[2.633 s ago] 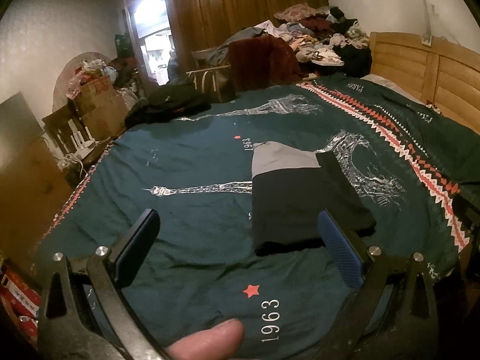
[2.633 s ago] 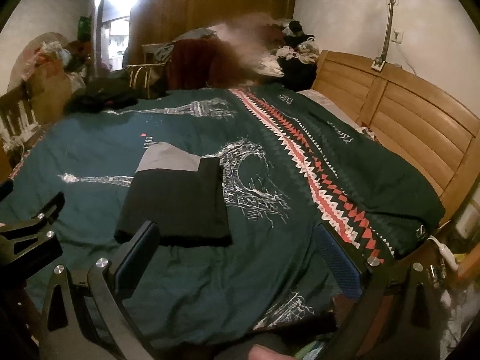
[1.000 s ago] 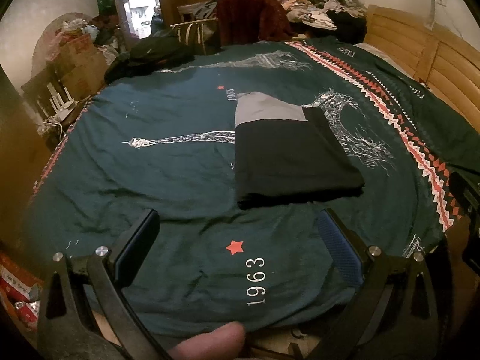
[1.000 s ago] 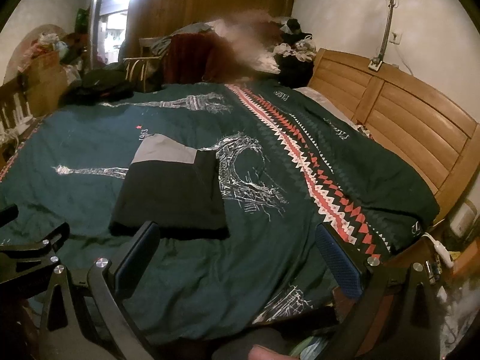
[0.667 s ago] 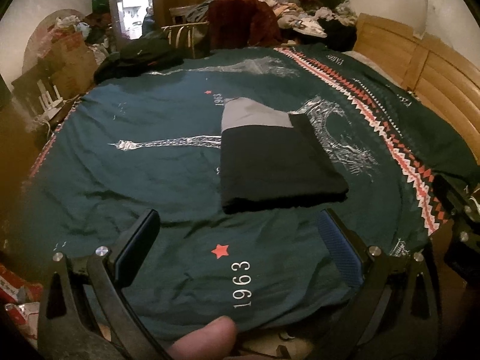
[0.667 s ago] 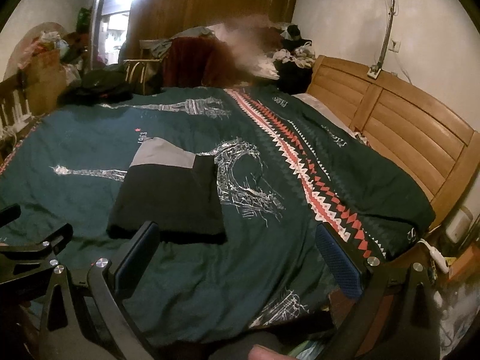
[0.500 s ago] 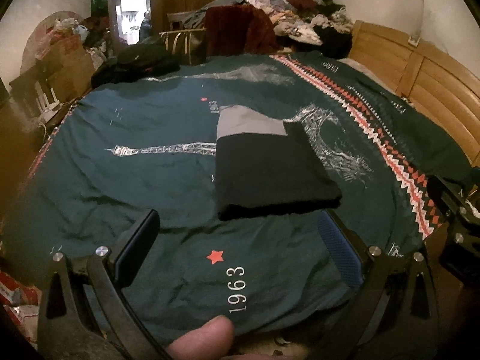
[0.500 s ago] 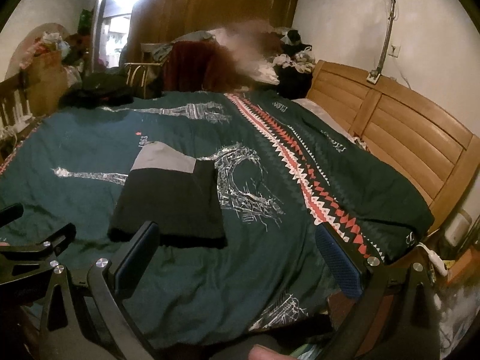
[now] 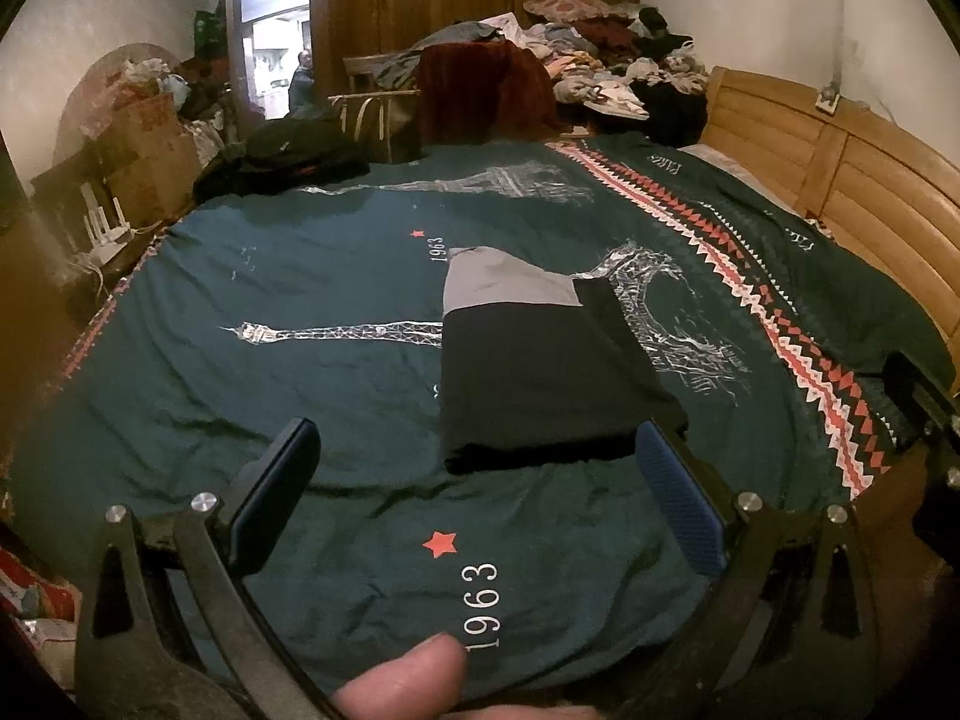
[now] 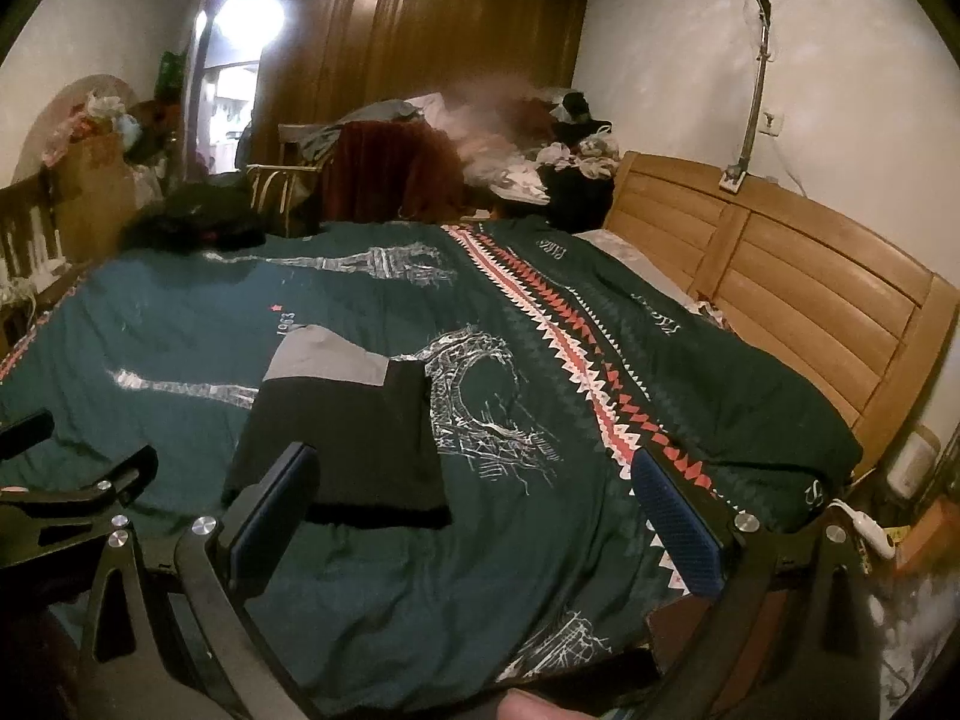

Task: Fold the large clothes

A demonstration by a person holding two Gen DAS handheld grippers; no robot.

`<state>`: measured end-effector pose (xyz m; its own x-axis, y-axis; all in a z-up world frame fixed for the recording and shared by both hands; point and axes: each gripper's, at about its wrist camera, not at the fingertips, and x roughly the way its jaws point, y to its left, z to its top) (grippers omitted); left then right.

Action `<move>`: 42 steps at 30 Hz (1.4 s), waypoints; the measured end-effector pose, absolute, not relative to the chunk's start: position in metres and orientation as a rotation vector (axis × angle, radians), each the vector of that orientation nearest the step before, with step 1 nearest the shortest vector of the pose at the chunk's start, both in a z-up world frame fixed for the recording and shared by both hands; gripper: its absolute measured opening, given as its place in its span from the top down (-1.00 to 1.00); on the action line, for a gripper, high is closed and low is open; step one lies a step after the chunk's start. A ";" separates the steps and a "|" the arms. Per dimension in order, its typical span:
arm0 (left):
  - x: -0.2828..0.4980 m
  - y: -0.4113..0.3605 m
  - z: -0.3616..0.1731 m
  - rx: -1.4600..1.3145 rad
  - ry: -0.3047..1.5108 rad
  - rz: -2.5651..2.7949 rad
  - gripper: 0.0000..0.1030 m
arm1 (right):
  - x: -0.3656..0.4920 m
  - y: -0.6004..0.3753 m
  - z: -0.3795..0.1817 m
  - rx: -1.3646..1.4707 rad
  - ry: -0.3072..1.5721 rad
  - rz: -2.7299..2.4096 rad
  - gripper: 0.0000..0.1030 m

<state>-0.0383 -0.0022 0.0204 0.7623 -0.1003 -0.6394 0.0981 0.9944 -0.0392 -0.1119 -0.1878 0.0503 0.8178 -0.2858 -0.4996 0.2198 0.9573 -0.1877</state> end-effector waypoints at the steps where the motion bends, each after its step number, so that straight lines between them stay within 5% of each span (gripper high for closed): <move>1: -0.038 -0.002 0.021 -0.004 0.695 -0.107 -1.00 | -0.113 -0.188 0.050 -0.122 0.551 -0.272 -1.00; 42: -0.040 -0.010 0.014 0.020 0.722 -0.095 -1.00 | -0.110 -0.187 0.044 -0.124 0.586 -0.274 -1.00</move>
